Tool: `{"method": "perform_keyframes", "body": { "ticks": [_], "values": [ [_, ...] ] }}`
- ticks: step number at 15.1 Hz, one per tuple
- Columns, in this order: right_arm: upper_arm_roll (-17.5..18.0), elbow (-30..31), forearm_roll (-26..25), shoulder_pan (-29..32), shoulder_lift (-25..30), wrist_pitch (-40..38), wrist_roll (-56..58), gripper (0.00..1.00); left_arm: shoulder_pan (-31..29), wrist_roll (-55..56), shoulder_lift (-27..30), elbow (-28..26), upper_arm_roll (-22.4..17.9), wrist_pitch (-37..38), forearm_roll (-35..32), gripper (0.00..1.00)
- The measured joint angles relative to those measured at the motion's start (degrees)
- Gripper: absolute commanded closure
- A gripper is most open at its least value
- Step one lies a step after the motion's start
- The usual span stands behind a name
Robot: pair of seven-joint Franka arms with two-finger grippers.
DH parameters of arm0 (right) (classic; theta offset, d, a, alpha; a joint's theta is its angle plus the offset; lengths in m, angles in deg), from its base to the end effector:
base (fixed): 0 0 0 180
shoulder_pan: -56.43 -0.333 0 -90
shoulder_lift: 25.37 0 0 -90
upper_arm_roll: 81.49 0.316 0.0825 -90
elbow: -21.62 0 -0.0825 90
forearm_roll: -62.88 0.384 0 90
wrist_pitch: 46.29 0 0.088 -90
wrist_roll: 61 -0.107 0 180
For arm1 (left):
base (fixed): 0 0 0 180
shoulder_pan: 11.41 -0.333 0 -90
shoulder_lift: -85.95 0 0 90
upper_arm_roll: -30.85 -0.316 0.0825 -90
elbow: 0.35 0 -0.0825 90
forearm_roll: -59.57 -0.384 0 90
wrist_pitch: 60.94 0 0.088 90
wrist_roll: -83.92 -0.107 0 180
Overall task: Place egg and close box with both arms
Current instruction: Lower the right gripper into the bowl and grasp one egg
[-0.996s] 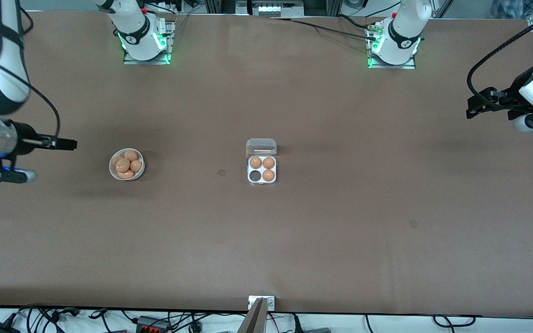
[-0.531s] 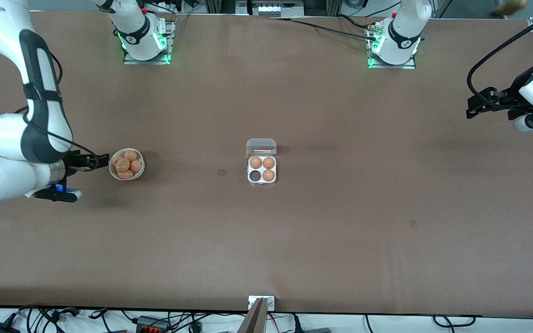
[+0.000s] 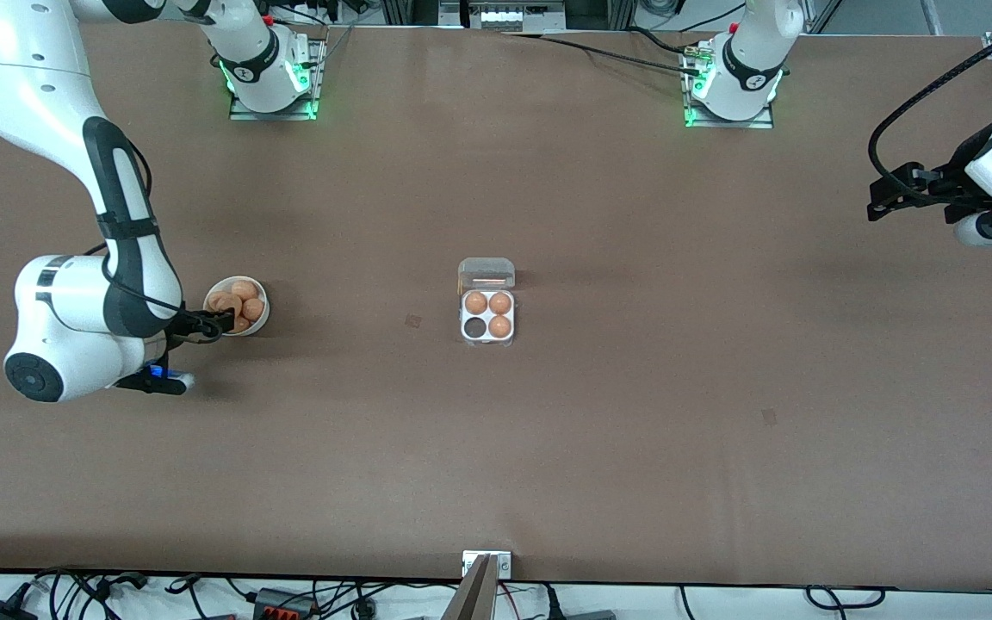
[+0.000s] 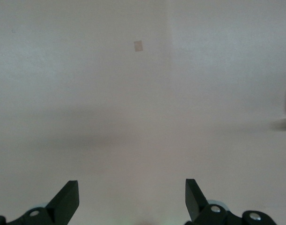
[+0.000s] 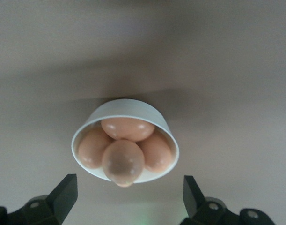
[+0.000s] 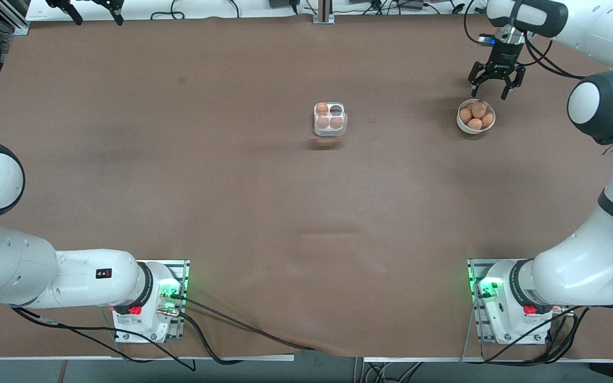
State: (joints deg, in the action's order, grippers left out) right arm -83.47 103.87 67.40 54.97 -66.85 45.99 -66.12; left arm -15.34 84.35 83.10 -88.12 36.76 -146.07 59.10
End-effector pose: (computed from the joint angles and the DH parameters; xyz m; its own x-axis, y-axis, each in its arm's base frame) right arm 0.6557 0.0056 0.2336 0.8458 -0.1044 -0.5231 -0.1201 -0.9928 0.0040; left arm 0.5600 -0.0169 0.6081 0.9951 -0.0266 -0.0954 -0.0270 -0.9996 -0.0038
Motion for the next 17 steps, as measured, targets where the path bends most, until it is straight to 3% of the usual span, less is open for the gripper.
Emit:
{"method": "perform_keyframes", "body": {
  "ticks": [12,17],
  "values": [
    [0.0,-0.4,0.3,-0.7,-2.3,2.8,0.0,0.00,0.0,0.0,0.0,0.0,0.0,0.0,0.0,0.00],
    [-0.1,-0.4,0.3,-0.6,-2.3,2.5,0.0,0.19,0.0,0.0,0.0,0.0,0.0,0.0,0.0,0.00]
  ]
}}
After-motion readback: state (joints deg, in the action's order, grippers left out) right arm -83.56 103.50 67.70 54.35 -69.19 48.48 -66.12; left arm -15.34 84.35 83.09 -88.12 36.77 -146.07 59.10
